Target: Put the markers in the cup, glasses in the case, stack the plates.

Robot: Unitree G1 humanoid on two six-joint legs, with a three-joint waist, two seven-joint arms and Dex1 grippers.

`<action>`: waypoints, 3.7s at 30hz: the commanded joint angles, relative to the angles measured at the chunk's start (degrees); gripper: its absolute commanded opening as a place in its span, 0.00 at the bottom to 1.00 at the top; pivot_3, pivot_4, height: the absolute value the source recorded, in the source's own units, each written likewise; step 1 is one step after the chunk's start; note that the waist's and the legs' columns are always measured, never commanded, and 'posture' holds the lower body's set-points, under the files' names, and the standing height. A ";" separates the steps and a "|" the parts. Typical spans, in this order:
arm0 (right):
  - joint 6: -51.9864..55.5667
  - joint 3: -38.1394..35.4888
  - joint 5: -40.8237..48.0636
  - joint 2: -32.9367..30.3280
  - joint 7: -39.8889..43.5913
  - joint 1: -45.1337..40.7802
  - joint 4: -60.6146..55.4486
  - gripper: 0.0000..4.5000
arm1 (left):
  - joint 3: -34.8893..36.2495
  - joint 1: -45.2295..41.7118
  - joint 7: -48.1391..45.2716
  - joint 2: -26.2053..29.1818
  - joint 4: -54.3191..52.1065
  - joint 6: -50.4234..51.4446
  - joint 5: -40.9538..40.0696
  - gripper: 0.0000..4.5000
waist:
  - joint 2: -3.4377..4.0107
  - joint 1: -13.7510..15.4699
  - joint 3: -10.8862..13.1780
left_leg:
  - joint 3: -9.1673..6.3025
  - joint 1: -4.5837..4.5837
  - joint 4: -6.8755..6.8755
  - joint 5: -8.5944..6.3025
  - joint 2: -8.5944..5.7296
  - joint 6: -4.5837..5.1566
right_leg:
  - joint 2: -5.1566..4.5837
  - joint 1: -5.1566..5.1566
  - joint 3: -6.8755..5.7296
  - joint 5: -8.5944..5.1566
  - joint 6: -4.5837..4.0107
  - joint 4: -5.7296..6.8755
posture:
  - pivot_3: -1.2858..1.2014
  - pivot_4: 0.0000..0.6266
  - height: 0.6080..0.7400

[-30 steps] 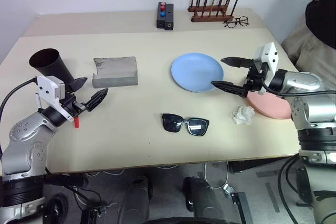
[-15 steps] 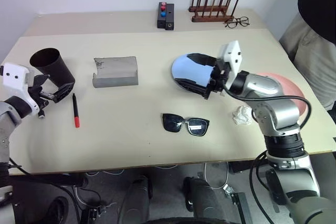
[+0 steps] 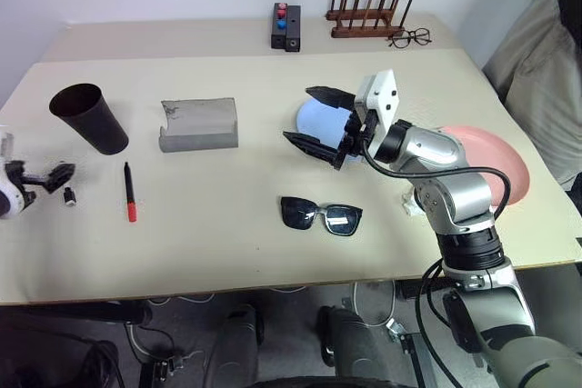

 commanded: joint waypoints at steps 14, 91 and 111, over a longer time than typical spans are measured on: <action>-2.06 -0.15 -1.02 -0.02 -0.41 -0.20 -0.02 0.99 | -12.74 -26.61 -1.81 8.12 25.75 17.25 4.51 1.00 | -0.19 -0.02 0.00 | 0.01 -0.01 0.05 0.01 -0.02 0.00 | 0.08 0.05 -0.09 0.02 0.05 0.04 | 0.52 0.24 1.00; 0.53 -1.62 -0.35 -1.84 -0.48 0.57 -1.12 1.00 | -29.79 -32.32 -17.74 4.98 31.08 18.29 15.72 0.01 | -0.39 0.10 -0.02 | 0.21 -0.05 0.12 0.02 0.06 0.02 | 0.02 0.04 -0.10 0.03 0.09 0.08 | 0.52 0.24 1.00; -0.70 -1.22 -0.32 -1.71 0.81 0.08 0.44 1.00 | -14.85 1.60 -22.82 13.42 -3.66 26.53 5.19 0.41 | -0.37 -1.12 -0.01 | 0.27 -0.04 -0.13 -0.01 0.15 -0.01 | -0.24 -0.07 -0.03 0.00 0.00 -0.03 | 0.52 0.24 1.00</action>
